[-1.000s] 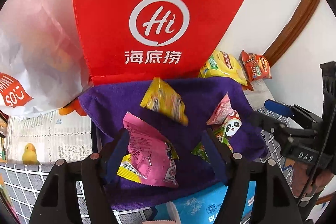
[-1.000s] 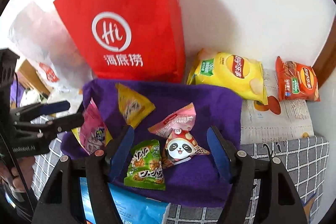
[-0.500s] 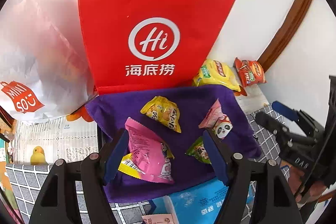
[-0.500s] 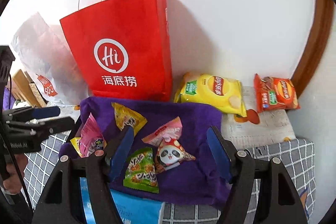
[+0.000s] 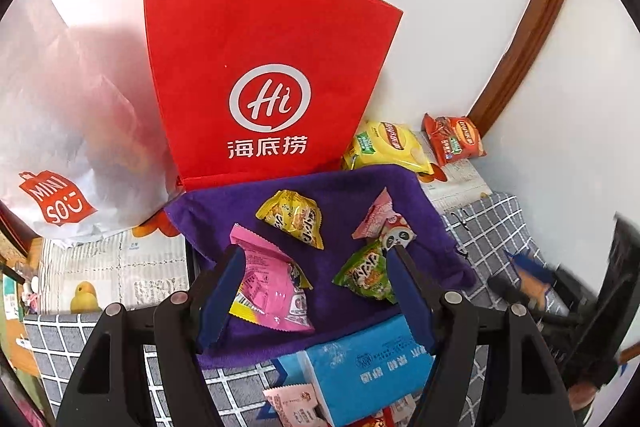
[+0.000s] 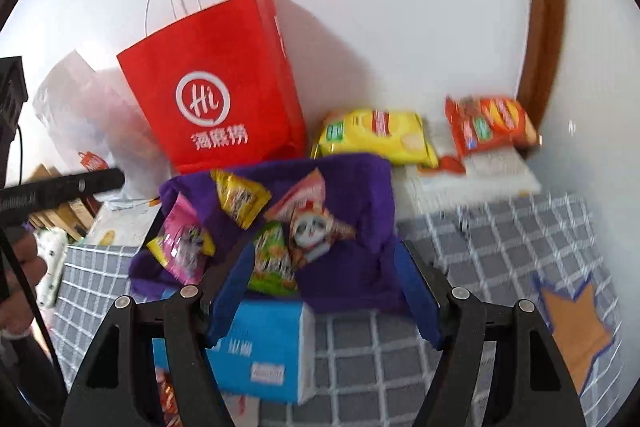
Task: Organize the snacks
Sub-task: 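Withdraw both tools from the cloth toward the wrappers on the bedspread, then grasp the white printed wrapper with the right tool while the left tool grasps the pink wrapper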
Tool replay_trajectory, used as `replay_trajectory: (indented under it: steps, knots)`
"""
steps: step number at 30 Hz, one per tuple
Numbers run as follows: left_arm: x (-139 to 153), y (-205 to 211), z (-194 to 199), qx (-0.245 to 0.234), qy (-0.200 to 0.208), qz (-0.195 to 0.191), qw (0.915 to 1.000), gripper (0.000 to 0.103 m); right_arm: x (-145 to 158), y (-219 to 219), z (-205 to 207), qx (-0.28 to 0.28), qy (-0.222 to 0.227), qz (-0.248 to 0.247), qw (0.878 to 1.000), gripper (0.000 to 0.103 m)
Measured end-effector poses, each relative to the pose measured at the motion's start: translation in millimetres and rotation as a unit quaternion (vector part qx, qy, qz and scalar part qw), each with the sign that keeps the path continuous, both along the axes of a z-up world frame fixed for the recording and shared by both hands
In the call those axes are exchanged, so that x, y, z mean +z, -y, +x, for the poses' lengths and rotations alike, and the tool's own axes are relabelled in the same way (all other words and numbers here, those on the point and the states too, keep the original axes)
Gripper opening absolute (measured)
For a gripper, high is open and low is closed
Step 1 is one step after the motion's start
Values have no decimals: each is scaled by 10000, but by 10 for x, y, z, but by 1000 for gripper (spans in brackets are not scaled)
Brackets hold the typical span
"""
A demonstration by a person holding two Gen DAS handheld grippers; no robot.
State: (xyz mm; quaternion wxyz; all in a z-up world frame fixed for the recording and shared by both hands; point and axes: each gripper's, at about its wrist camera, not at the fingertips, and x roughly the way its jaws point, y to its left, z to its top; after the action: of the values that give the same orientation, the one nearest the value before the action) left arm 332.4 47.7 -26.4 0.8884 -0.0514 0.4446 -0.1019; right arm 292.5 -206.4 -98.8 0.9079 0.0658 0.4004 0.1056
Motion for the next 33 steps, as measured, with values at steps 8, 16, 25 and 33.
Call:
replay_trajectory:
  steps: [8,16,25,33]
  knots:
    - [170,-3,-155,-90,262,116,9995,71,-272,-24,-440,-165,-463,-143,9987,72]
    - [243,176,-285,-402,368,350,9979,71,-526,-73,-743,-54,-850,306,9959,72]
    - [291,202,-353,-463,431,347,9974,71,-952,-237,-910,75,-1358,521,9893,72]
    - [300,129,-336,-430,408,224,9980,71,-1117,-494,-921,340,-1414,482,9882,72]
